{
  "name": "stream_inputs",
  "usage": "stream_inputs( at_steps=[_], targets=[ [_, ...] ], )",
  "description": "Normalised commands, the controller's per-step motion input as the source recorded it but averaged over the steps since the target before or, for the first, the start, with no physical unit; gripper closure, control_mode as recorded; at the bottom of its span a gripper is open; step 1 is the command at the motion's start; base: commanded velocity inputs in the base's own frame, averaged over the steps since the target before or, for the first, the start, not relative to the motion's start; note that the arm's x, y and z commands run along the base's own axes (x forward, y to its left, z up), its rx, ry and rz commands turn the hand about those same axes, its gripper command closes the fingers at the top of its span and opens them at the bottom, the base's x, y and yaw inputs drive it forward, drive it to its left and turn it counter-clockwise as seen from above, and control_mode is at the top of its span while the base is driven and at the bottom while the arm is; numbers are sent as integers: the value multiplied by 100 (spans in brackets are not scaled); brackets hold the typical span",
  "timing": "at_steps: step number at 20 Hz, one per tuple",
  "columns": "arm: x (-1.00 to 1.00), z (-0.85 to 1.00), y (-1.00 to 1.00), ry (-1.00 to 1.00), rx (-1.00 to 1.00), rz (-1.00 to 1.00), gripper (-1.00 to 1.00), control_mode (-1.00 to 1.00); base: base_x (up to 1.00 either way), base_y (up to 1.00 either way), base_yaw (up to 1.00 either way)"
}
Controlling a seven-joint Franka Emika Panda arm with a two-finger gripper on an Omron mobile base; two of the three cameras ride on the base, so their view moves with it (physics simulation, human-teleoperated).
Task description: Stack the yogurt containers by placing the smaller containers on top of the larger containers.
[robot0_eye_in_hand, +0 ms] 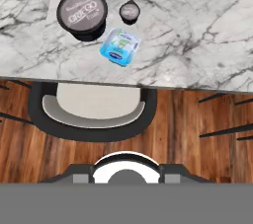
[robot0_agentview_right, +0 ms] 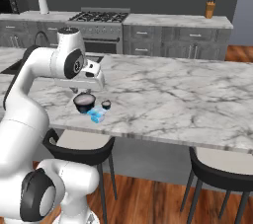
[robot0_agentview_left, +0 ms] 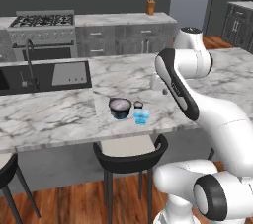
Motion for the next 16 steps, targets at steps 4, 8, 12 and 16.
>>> stream_inputs(
  at_steps=[4,8,12,16],
  targets=[
    [-11,0,-4,-3,1,0,-100,-100,0,0,0],
    [-38,-12,-14,-12,11,0,-100,-100,0,0,0],
    [-37,-17,-16,-12,19,0,-100,-100,0,0,0],
    [-34,-12,-10,-14,20,0,-100,-100,0,0,0]
  ],
)
